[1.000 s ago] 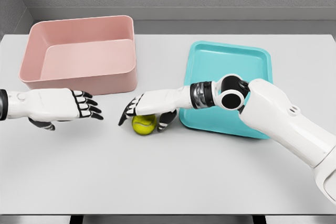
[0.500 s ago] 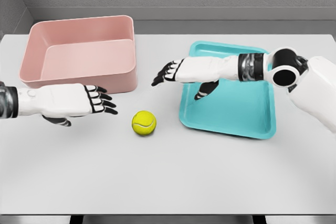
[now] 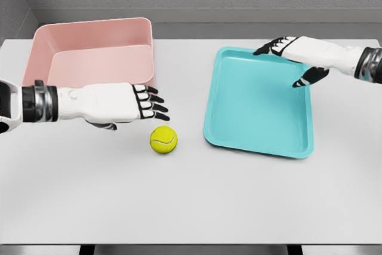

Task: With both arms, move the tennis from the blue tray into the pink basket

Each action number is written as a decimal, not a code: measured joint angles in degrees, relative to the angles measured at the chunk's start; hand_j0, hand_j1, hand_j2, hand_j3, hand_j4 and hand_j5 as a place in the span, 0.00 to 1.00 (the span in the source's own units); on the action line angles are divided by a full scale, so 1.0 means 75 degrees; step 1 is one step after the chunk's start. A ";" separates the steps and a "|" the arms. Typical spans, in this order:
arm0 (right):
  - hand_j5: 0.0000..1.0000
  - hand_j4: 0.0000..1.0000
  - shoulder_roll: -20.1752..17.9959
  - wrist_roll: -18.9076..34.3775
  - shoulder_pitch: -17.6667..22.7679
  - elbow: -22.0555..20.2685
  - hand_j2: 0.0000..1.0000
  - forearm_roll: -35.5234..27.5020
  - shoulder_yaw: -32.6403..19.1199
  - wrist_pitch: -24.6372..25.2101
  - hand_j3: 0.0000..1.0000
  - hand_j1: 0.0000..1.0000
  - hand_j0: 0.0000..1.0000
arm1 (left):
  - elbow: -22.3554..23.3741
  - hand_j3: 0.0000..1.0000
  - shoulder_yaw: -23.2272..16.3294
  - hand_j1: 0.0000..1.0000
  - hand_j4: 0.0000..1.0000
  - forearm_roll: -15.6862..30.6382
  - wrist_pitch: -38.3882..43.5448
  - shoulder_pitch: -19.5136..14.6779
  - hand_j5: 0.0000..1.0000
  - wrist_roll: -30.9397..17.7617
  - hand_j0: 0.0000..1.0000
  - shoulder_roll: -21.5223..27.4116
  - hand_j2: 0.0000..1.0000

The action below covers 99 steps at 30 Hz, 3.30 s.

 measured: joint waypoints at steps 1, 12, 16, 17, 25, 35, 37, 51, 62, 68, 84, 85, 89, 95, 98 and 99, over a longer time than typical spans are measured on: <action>1.00 1.00 -0.0088 0.0005 0.0071 0.0043 1.00 0.0004 -0.0090 0.0000 1.00 1.00 1.00 | 0.0000 1.00 -0.0027 1.00 1.00 -0.0019 0.0001 -0.0058 1.00 -0.0142 1.00 -0.0018 1.00; 1.00 1.00 -0.0306 -0.0025 0.0270 0.0192 1.00 -0.0004 -0.0459 0.0003 1.00 1.00 1.00 | 0.0000 1.00 -0.0694 1.00 1.00 0.1016 -0.0006 -0.0480 1.00 -0.0703 1.00 -0.0386 1.00; 1.00 1.00 -0.0290 -0.0030 0.0270 0.0211 1.00 -0.0008 -0.0483 0.0003 1.00 1.00 1.00 | 0.0005 1.00 -0.0737 1.00 1.00 0.1934 -0.0006 -0.0445 1.00 -0.0734 1.00 -0.0351 1.00; 1.00 1.00 -0.0299 -0.0030 0.0270 0.0211 1.00 -0.0009 -0.0489 0.0003 1.00 1.00 1.00 | 0.0006 1.00 -0.0745 1.00 1.00 0.2087 -0.0006 -0.0434 1.00 -0.0741 1.00 -0.0336 1.00; 1.00 1.00 -0.0267 -0.0031 0.0504 0.0358 1.00 0.0000 -0.0754 0.0002 1.00 1.00 1.00 | 0.0012 1.00 -0.0796 1.00 1.00 0.1774 -0.0006 -0.0633 1.00 -0.0759 1.00 -0.0352 1.00; 1.00 1.00 -0.0238 -0.0031 0.0504 0.0363 1.00 -0.0002 -0.0796 0.0004 1.00 1.00 1.00 | 0.0001 1.00 -0.1000 1.00 1.00 0.1633 -0.0005 -0.0867 1.00 -0.0760 1.00 -0.0479 1.00; 1.00 1.00 -0.0238 -0.0031 0.0504 0.0362 1.00 -0.0001 -0.0798 0.0003 1.00 1.00 1.00 | 0.0001 1.00 -0.1097 1.00 1.00 0.1631 -0.0005 -0.0996 1.00 -0.0760 1.00 -0.0486 1.00; 1.00 1.00 -0.0280 -0.0031 0.0516 0.0341 1.00 -0.0001 -0.0799 0.0003 1.00 1.00 1.00 | 0.0012 1.00 -0.1426 1.00 1.00 0.2217 -0.0006 -0.1160 1.00 -0.0760 1.00 -0.0675 1.00; 1.00 1.00 -0.0309 -0.0031 0.0516 0.0338 1.00 -0.0001 -0.0799 0.0003 1.00 1.00 1.00 | 0.0170 1.00 -0.1531 1.00 1.00 0.2056 0.0275 -0.1184 1.00 -0.0760 1.00 -0.0668 1.00; 1.00 1.00 -0.0305 -0.0031 0.0516 0.0338 1.00 -0.0001 -0.0799 0.0003 1.00 1.00 1.00 | 0.0326 1.00 -0.1531 1.00 1.00 0.2134 0.0335 -0.1300 1.00 -0.0760 1.00 -0.0707 1.00; 1.00 1.00 -0.0301 -0.0031 0.0516 0.0336 1.00 -0.0003 -0.0810 0.0004 1.00 1.00 1.00 | 0.0992 1.00 -0.1773 1.00 1.00 0.2094 0.0975 -0.1219 1.00 -0.0760 1.00 -0.1038 1.00; 1.00 1.00 -0.0302 -0.0031 0.0516 0.0337 1.00 -0.0002 -0.0811 0.0003 1.00 1.00 1.00 | 0.0980 1.00 -0.1781 1.00 1.00 0.2095 0.0978 -0.1219 1.00 -0.0760 1.00 -0.1023 1.00; 1.00 1.00 -0.0292 -0.0037 0.0516 0.0326 1.00 -0.0004 -0.0804 0.0003 1.00 1.00 1.00 | 0.0973 1.00 -0.1808 1.00 1.00 0.2081 0.0990 -0.1207 1.00 -0.0760 1.00 -0.0972 1.00; 1.00 1.00 -0.0294 -0.0043 0.0516 0.0320 1.00 -0.0008 -0.0798 0.0003 1.00 1.00 1.00 | 0.1079 1.00 -0.1819 1.00 1.00 0.1936 0.1000 -0.1195 1.00 -0.0760 1.00 -0.0971 1.00; 1.00 1.00 -0.0291 -0.0043 0.0516 0.0316 1.00 -0.0004 -0.0793 0.0004 1.00 1.00 1.00 | 0.1163 1.00 -0.1822 1.00 1.00 0.1899 0.1018 -0.1113 1.00 -0.0760 1.00 -0.0992 1.00; 1.00 1.00 -0.0290 -0.0043 0.0516 0.0316 1.00 -0.0005 -0.0791 0.0004 1.00 1.00 1.00 | 0.1189 1.00 -0.1822 1.00 1.00 0.1855 0.1021 -0.1102 1.00 -0.0760 1.00 -0.1007 1.00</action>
